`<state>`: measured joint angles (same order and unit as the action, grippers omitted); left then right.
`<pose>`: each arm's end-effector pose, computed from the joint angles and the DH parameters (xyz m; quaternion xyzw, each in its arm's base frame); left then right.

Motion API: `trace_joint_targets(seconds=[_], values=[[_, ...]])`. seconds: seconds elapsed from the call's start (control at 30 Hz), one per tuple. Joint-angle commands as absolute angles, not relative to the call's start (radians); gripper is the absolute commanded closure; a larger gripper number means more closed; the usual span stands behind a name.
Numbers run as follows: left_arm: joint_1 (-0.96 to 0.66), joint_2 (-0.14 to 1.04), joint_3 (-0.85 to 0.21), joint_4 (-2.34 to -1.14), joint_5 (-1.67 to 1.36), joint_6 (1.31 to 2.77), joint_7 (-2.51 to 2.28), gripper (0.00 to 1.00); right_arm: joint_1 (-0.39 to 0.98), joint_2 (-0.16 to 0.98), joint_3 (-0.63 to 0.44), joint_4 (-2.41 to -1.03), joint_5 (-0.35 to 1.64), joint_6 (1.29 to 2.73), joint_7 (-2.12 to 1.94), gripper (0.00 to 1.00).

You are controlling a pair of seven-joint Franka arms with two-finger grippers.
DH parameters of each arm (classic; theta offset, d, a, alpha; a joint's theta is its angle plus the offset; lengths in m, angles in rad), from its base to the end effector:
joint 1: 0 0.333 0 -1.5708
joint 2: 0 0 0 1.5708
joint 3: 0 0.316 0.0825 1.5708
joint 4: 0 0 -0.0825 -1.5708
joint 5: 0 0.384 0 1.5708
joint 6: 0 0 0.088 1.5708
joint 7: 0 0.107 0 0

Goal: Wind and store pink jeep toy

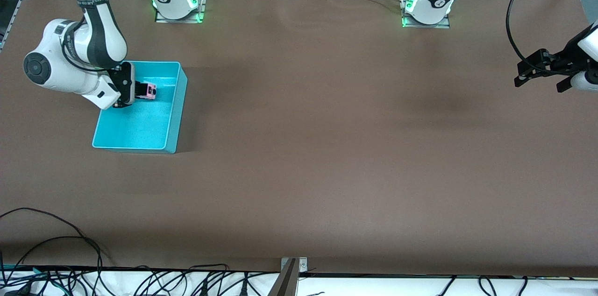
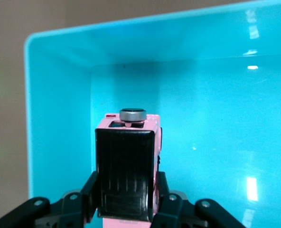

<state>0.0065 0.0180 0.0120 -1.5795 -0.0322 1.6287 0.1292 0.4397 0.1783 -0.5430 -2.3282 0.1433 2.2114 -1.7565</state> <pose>0.5655 0.0071 0.6155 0.9983 -0.0546 0.0167 0.0148 0.4845 -0.0493 0.2536 -0.7093 -0.6925 0.0746 0.1088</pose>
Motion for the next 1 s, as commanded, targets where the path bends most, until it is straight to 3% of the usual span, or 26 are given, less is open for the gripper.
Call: trace_joint_targets(seconds=[0.0,0.43,0.63,0.7,0.73,0.77,0.97], values=[[0.006,0.034,0.011,-1.546,-0.04,1.618,0.121,0.0,0.451,0.186,-0.546,-2.371,0.16,2.296,-1.767,0.63],[0.012,0.04,0.014,-1.546,-0.041,1.618,0.124,0.0,0.454,0.222,-0.511,-2.401,0.182,2.395,-1.761,0.58],[0.014,0.041,0.014,-1.546,-0.041,1.618,0.121,0.0,0.454,0.225,-0.502,-2.401,0.187,2.395,-1.761,0.4],[0.011,0.041,0.014,-1.546,-0.04,1.618,0.121,0.0,0.454,0.225,-0.502,-2.401,0.189,2.395,-1.761,0.27],[0.011,0.041,0.014,-1.546,-0.041,1.618,0.121,0.0,0.454,0.225,-0.502,-2.401,0.189,2.395,-1.761,0.1],[0.011,0.046,0.014,-1.546,-0.041,1.62,0.121,0.0,0.454,0.225,-0.502,-2.401,0.189,2.395,-1.761,0.0],[0.012,0.086,0.014,-1.491,-0.04,1.621,0.124,0.0,0.454,0.221,-0.503,-2.395,0.189,2.384,-1.761,0.0]])
